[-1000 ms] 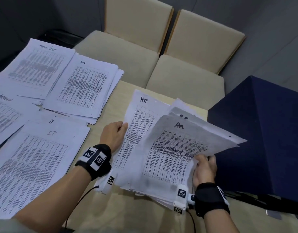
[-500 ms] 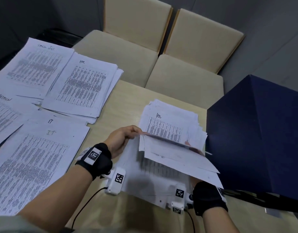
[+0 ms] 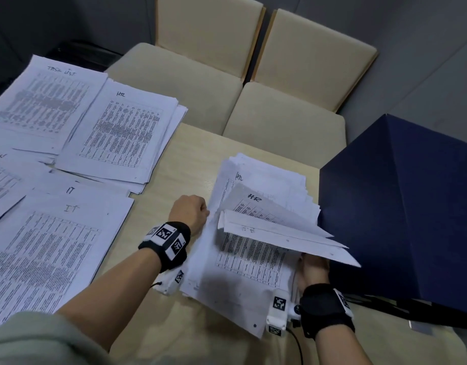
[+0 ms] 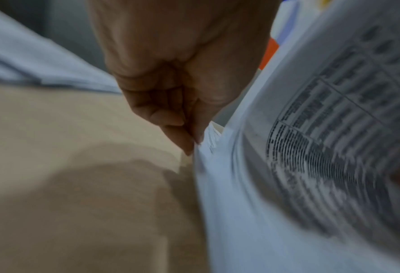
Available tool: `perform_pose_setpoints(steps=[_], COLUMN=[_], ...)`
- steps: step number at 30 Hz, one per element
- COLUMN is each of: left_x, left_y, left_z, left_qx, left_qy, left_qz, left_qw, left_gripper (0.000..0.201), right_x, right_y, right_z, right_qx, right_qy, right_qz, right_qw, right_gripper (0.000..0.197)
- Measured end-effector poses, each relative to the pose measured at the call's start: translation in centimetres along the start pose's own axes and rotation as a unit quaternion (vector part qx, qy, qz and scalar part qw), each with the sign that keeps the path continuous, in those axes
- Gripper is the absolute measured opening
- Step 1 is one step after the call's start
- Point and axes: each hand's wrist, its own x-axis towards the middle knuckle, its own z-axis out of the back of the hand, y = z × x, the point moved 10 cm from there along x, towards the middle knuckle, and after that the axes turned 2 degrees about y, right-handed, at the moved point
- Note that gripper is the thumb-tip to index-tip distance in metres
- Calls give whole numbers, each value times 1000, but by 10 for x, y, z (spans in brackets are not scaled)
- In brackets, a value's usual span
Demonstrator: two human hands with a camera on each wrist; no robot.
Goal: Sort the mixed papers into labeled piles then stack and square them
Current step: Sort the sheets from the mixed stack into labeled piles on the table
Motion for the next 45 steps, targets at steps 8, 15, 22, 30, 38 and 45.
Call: perform_pose_setpoints(steps=[8,15,22,30,38,45], left_x=[-13,-25,-18,-6,-6,-8], left_y=[-7,-23,-9,35,18,14], left_z=[26,26,-2,-3,3,3], left_qx=[168,-212,-278,-149,31,-48], left_qy=[-37,3,108,-8,-7,8], left_qz=[-61,-210,-143,89,6,2], left_qw=[983,954,944,985,999,999], left_gripper=[25,18,22,22,24,41], right_x=[1,-4,-4,-5,1,-1], right_y=[-13,-2,-2,-1,-7,-5], right_z=[-6,-32,-27,-24,-17,-21], right_qx=[-5,39,9,33,23,46], right_qy=[-23,69,59,70,65,81], right_qz=[-42,-29,-15,-16,-17,-9], right_qw=[999,996,998,997,997,996], right_gripper=[15,16,21,24,23,15])
